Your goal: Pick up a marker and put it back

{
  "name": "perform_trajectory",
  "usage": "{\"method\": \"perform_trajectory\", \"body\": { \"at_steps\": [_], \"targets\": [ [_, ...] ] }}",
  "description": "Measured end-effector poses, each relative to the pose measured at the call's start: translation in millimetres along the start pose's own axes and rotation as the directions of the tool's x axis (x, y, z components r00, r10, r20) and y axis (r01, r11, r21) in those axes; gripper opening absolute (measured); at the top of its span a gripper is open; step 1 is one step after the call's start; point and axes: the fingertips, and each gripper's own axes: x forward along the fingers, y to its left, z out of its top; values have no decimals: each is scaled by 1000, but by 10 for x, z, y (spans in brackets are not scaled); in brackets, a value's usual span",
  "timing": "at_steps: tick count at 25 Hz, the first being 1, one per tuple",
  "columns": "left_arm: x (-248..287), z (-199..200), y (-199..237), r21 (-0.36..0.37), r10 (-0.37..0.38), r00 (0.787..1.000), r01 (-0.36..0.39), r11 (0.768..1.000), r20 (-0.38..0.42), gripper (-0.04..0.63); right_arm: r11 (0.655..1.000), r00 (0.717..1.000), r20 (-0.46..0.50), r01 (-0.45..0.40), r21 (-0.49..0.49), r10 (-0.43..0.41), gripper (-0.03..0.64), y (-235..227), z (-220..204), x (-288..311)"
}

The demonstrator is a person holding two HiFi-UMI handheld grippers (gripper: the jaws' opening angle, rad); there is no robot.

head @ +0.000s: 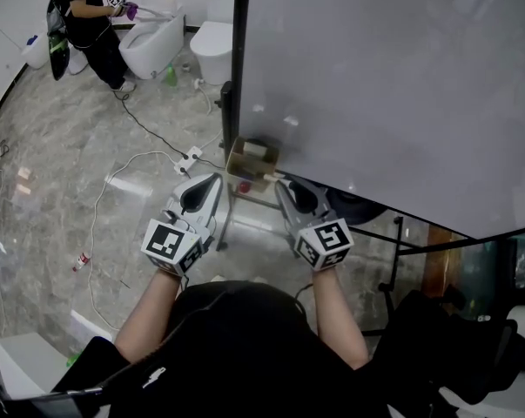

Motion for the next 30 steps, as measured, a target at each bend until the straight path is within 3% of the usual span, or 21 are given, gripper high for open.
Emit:
{"method": "perform_trajectory", "body": {
  "at_steps": [22,30],
  "targets": [
    [67,-17,-197,1,-90,996,90,996,-3,3,998,995,78,69,-6,-68,84,86,255,-388],
    [43,-28,-225,-3,-87,996,87,996,-3,3,998,995,83,60,-12,-59,84,133,282,-441]
  ]
}}
